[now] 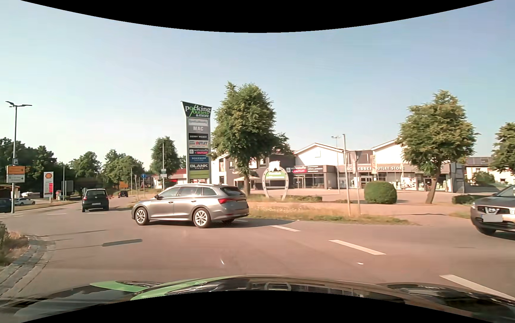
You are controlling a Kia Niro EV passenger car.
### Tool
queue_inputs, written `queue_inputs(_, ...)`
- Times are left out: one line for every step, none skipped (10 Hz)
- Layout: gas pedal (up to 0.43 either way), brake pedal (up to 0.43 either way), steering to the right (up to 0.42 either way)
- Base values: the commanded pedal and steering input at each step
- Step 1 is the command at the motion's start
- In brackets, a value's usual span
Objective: Follow the waypoints while adhering to traffic rules and regulations
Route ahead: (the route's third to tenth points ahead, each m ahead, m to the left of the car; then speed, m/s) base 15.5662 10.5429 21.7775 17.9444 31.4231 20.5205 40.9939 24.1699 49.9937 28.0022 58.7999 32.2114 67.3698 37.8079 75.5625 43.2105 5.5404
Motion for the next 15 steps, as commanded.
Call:
queue_inputs(0.0, 0.14, -0.281)
queue_inputs(0.0, 0.11, -0.281)
queue_inputs(0.0, 0.0, -0.28)
queue_inputs(0.0, 0.0, -0.276)
queue_inputs(0.0, 0.0, -0.273)
queue_inputs(0.008, 0.0, -0.273)
queue_inputs(0.059, 0.0, -0.273)
queue_inputs(0.059, 0.0, -0.271)
queue_inputs(0.059, 0.0, -0.268)
queue_inputs(0.059, 0.0, -0.267)
queue_inputs(0.079, 0.0, -0.264)
queue_inputs(0.087, 0.0, -0.261)
queue_inputs(0.098, 0.0, -0.261)
queue_inputs(0.11, 0.0, -0.26)
queue_inputs(0.11, 0.0, -0.256)
